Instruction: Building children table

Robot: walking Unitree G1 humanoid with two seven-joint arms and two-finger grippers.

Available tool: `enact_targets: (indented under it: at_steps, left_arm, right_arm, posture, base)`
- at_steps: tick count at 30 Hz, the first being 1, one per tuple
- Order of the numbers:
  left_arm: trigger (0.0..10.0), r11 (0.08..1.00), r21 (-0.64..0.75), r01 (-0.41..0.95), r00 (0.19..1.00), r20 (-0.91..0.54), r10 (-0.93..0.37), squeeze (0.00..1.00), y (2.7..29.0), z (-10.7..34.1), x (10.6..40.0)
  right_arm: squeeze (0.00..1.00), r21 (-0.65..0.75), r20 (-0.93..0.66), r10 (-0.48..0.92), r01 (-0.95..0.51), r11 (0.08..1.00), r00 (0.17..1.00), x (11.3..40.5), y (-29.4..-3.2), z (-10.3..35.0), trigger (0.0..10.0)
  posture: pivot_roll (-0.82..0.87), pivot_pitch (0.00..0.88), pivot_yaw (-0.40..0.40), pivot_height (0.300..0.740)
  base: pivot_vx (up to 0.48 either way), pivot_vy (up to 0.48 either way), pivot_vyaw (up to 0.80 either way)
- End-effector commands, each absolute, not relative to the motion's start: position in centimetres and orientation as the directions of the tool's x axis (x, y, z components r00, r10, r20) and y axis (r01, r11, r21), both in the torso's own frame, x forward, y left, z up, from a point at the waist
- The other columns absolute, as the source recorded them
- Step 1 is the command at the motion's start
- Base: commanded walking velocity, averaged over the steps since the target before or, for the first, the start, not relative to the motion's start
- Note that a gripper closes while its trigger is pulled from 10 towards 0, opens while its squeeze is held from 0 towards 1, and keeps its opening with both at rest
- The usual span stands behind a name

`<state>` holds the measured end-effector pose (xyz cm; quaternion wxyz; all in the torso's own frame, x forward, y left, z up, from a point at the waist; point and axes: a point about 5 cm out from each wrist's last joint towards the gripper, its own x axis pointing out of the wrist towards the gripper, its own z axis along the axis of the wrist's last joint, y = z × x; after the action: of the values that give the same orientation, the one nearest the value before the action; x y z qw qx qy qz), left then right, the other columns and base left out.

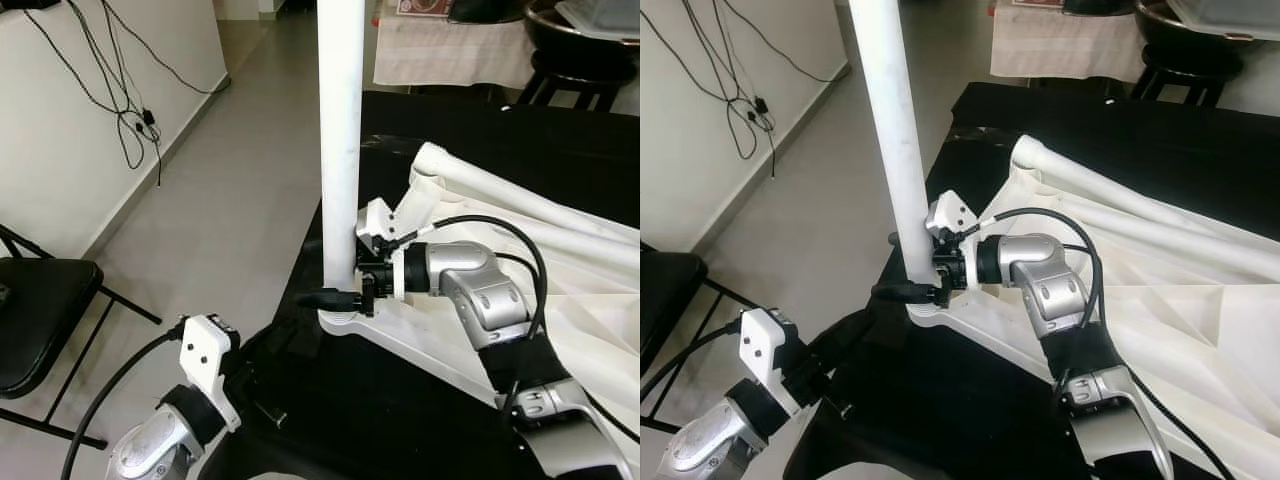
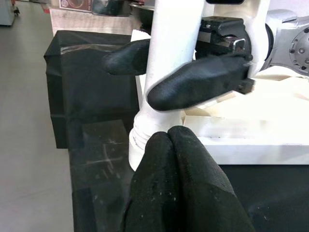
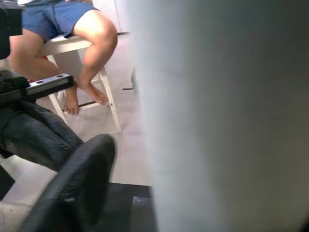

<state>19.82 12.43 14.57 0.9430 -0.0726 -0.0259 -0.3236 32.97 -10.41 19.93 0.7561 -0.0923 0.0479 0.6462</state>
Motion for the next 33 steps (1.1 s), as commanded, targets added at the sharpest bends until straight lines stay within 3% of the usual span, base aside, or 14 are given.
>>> enact_targets:
  at_steps: [1, 6, 11, 14, 15, 16, 18, 19, 20, 21, 22, 24, 32, 33]
  left_arm:
    - [10.0, 0.782, -0.13, 0.61, 0.792, 0.083, -0.605, 0.0, 12.4, 14.2, 19.6]
    - [10.0, 0.779, -0.132, 0.613, 0.79, 0.082, -0.608, 0.0, 12.4, 14.3, 19.7]
    - [10.0, 0.778, -0.132, 0.614, 0.789, 0.081, -0.609, 0.0, 12.5, 14.3, 19.7]
    - [10.0, 0.777, -0.13, 0.616, 0.787, 0.078, -0.612, 0.0, 12.7, 14.3, 19.8]
    - [10.0, 0.778, -0.128, 0.615, 0.788, 0.076, -0.611, 0.0, 12.8, 14.3, 19.8]
    - [10.0, 0.778, -0.128, 0.615, 0.788, 0.076, -0.611, 0.0, 12.8, 14.3, 19.8]
    - [10.0, 0.78, -0.127, 0.613, 0.79, 0.075, -0.609, 0.0, 12.9, 14.3, 19.8]
    - [10.0, 0.781, -0.125, 0.612, 0.791, 0.074, -0.608, 0.0, 13.0, 14.3, 19.8]
    - [10.0, 0.783, -0.124, 0.61, 0.792, 0.074, -0.606, 0.0, 13.2, 14.3, 19.8]
    - [10.0, 0.783, -0.124, 0.61, 0.792, 0.074, -0.606, 0.0, 13.2, 14.3, 19.8]
    - [10.0, 0.783, -0.123, 0.61, 0.792, 0.073, -0.606, 0.0, 13.3, 14.3, 19.9]
    - [10.0, 0.783, -0.122, 0.609, 0.793, 0.072, -0.605, 0.0, 13.4, 14.3, 20.0]
    - [10.0, 0.782, -0.119, 0.612, 0.791, 0.057, -0.609, 0.0, 13.8, 14.1, 20.1]
    - [10.0, 0.789, -0.116, 0.603, 0.797, 0.057, -0.601, 0.0, 13.9, 14.1, 20.1]
  right_arm:
    - [0.0, -0.078, -0.174, 0.981, -0.994, 0.075, 0.088, 32.6, -9.6, 20.2, 0.0]
    - [0.0, -0.079, -0.168, 0.983, -0.995, 0.06, 0.073, 32.1, -9.7, 20.0, 0.0]
    - [0.0, -0.085, -0.142, 0.981, -0.989, 0.119, 0.13, 32.1, -10.4, 19.9, 0.0]
    - [0.0, -0.11, -0.124, 0.967, -0.971, 0.211, 0.224, 31.9, -11.1, 19.8, 0.0]
    - [0.0, -0.122, -0.113, 0.942, -0.946, 0.302, 0.315, 31.7, -11.1, 19.6, 0.0]
    - [0.0, -0.122, -0.113, 0.942, -0.946, 0.302, 0.315, 31.7, -11.1, 19.6, 0.0]
    - [0.0, -0.118, -0.097, 0.914, -0.916, 0.382, 0.394, 31.5, -11.0, 19.4, 0.0]
    - [0.0, -0.118, -0.085, 0.857, -0.859, 0.498, 0.509, 31.4, -10.8, 19.1, 0.0]
    - [0.0, -0.173, -0.075, 0.666, -0.668, 0.724, 0.742, 31.5, -10.9, 18.3, 0.0]
    - [0.0, -0.173, -0.075, 0.666, -0.668, 0.724, 0.742, 31.5, -10.9, 18.3, 0.0]
    - [0.0, -0.191, -0.076, 0.561, -0.564, 0.803, 0.825, 30.3, -10.3, 17.2, 0.0]
    - [0.0, -0.201, -0.074, 0.495, -0.499, 0.843, 0.866, 29.4, -9.9, 16.6, 0.0]
    - [0.0, -0.201, -0.089, 0.525, -0.532, 0.823, 0.846, 29.6, -9.1, 16.4, 0.0]
    - [0.0, -0.195, -0.104, 0.55, -0.56, 0.805, 0.828, 29.5, -8.6, 16.2, 4.9]
  posture:
    - [-0.06, 0.131, 0.015, 0.74]
    - [-0.06, 0.135, 0.023, 0.74]
    - [-0.07, 0.137, 0.033, 0.74]
    - [-0.07, 0.136, 0.035, 0.74]
    - [-0.07, 0.137, 0.037, 0.74]
    - [-0.07, 0.137, 0.037, 0.74]
    - [-0.07, 0.139, 0.036, 0.74]
    - [-0.07, 0.139, 0.036, 0.74]
    - [-0.08, 0.143, 0.043, 0.74]
    - [-0.08, 0.143, 0.043, 0.74]
    - [-0.08, 0.143, 0.052, 0.74]
    - [-0.08, 0.144, 0.062, 0.74]
    - [-0.08, 0.131, 0.069, 0.74]
    - [-0.08, 0.13, 0.078, 0.74]
  base:
    - [0.0, 0.0, 0.0]
    - [0.0, 0.0, 0.0]
    - [0.0, 0.0, 0.0]
    - [0.0, 0.0, 0.0]
    - [0.0, 0.0, 0.0]
    - [0.0, 0.0, 0.0]
    - [0.0, 0.0, 0.0]
    - [0.0, 0.0, 0.0]
    - [0.0, 0.0, 0.0]
    - [0.0, 0.0, 0.0]
    - [0.0, 0.0, 0.0]
    - [0.0, 0.0, 0.0]
    - [0.0, 0.0, 0.0]
    - [0.0, 0.0, 0.0]
